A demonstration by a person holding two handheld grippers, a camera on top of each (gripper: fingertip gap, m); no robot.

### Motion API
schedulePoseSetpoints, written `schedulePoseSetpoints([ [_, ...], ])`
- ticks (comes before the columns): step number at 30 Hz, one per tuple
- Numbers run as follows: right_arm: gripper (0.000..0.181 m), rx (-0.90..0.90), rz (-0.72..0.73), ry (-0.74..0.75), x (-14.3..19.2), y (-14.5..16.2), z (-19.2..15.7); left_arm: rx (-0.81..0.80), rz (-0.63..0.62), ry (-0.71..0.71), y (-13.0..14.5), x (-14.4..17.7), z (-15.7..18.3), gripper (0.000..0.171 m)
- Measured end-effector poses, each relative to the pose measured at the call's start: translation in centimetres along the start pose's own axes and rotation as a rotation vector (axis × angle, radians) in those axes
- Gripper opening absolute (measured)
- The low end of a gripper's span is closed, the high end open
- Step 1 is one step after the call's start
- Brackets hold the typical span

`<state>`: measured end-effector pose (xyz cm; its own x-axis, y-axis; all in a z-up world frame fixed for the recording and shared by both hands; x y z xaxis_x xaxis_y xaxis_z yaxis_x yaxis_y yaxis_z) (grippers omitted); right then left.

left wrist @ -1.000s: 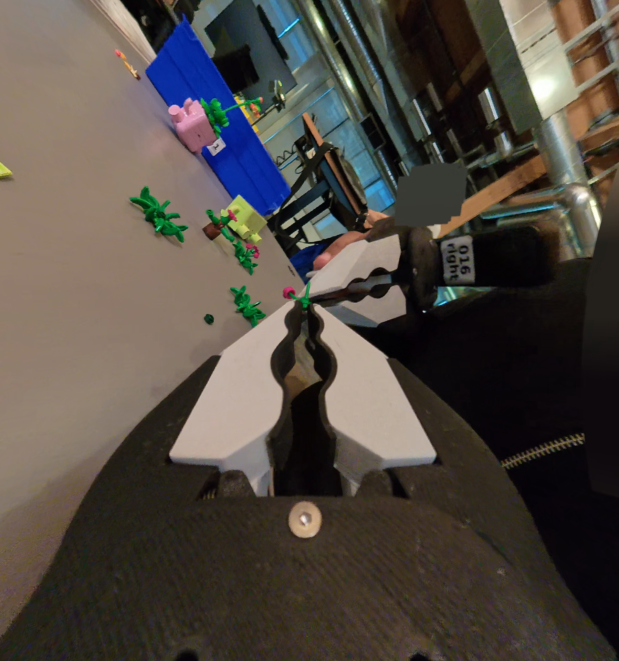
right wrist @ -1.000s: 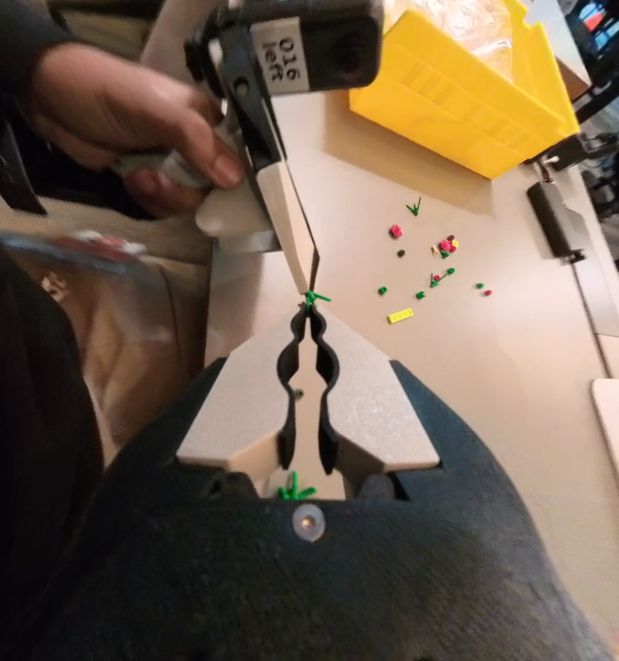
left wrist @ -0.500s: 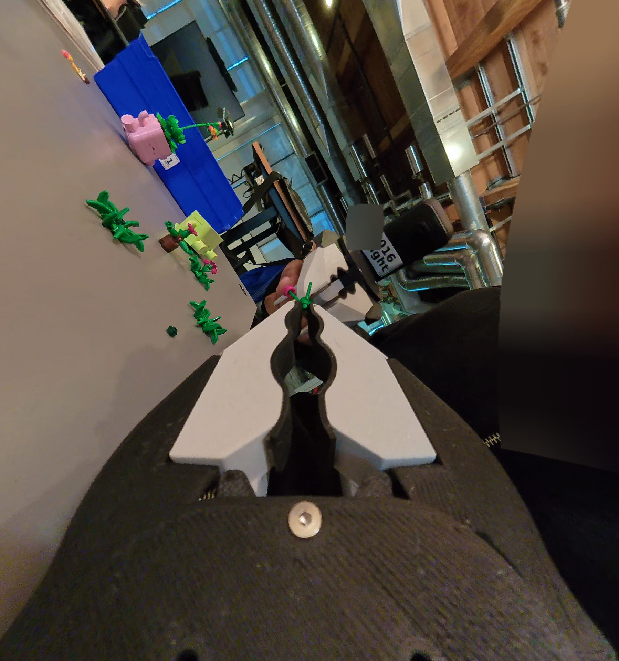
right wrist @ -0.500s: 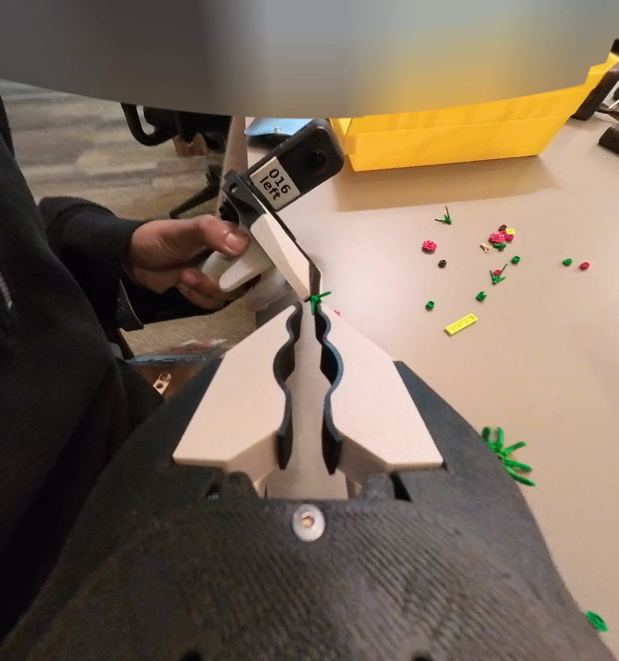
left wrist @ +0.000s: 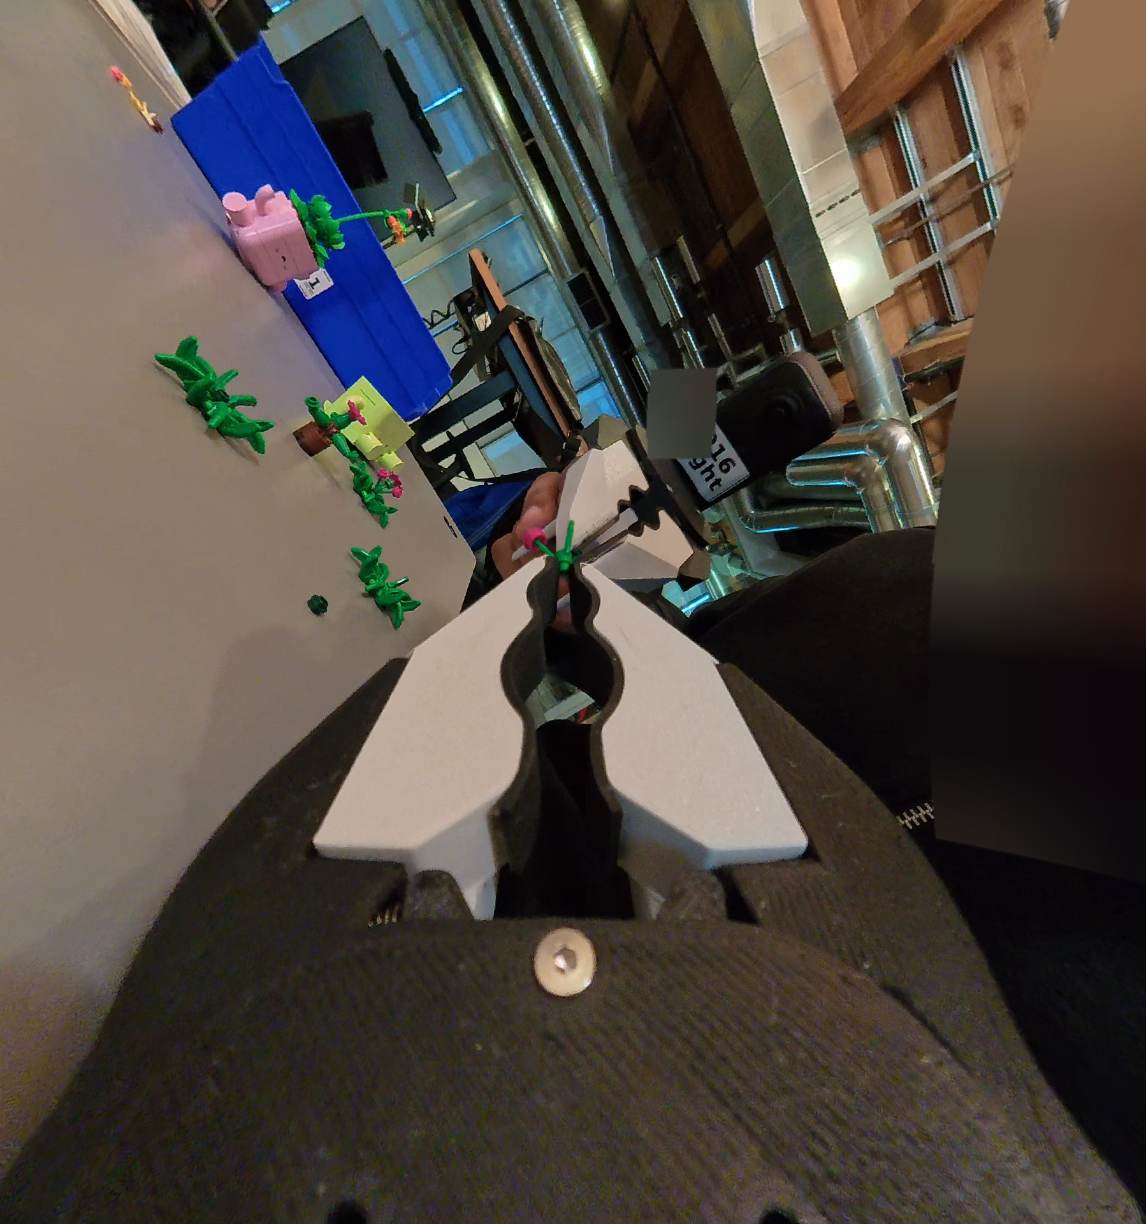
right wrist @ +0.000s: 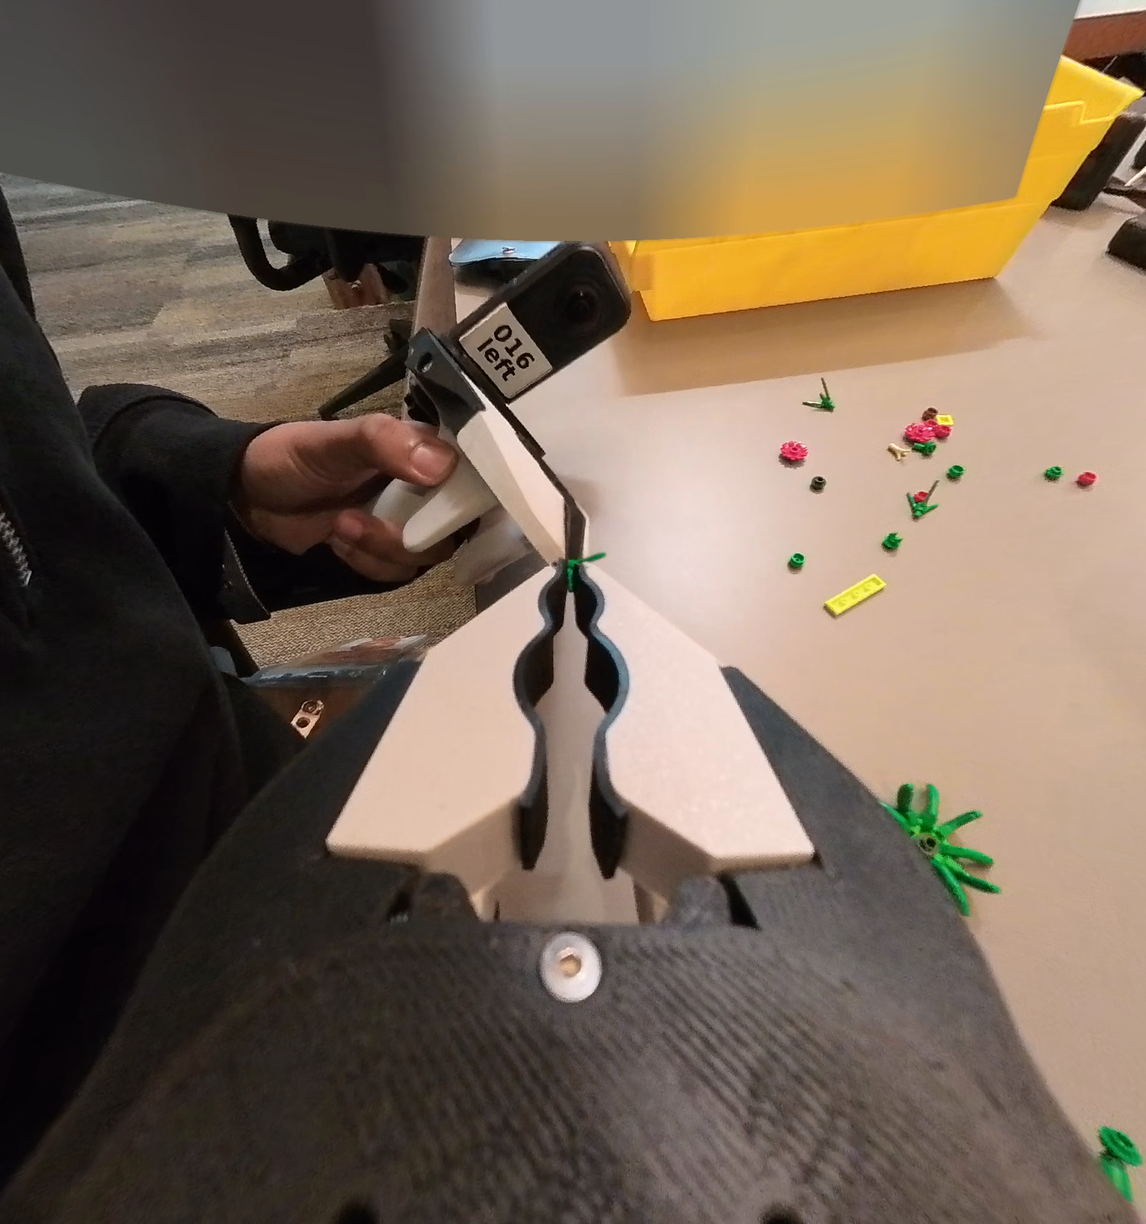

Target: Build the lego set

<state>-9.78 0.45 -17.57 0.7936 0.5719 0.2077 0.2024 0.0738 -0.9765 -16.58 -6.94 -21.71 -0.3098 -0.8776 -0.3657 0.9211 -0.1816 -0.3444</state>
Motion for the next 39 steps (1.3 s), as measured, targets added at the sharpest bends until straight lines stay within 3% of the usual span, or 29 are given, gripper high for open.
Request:
schedulePoseSetpoints([
  [5, 0.000, -0.009, -0.061, 0.029, 0.4, 0.4, 0.8, -0.053, -0.011, -0.078, -0.1, 0.1, -0.5, 0.008],
  [7, 0.000, 0.042, -0.176, 0.092, 0.9, 1.4, 2.0, -0.096, -0.001, -0.127, -0.5, 0.5, -0.7, 0.009],
  [11, 0.000, 0.343, -0.515, 0.171, 1.6, 4.1, 3.2, -0.174, -0.037, -0.225, -0.7, 0.9, -1.1, 0.007],
  [15, 0.000, 0.603, -0.673, 0.115, 1.2, 5.7, 2.1, -0.228, -0.078, -0.290, -0.5, 1.0, -1.5, 0.005],
  [24, 0.000, 0.781, -0.712, 0.089, 0.9, 6.0, 1.1, -0.229, -0.100, -0.329, -0.3, 1.1, -1.9, 0.003],
  [39, 0.000, 0.836, -0.773, 0.064, 0.7, 6.5, 0.8, -0.230, -0.095, -0.335, -0.4, 1.2, -1.9, 0.001],
])
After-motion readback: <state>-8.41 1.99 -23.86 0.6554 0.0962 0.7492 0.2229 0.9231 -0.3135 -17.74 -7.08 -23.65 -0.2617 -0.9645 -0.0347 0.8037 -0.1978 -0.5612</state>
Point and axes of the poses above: each gripper's, where its closed fingertips meet, x back along the fingers, y out of its underside, z = x × y across the jaws, the point moved 6 cm from there along x, back along the fingers, and after that the axes turned 13 degrees about z, right-handed, at the moved point
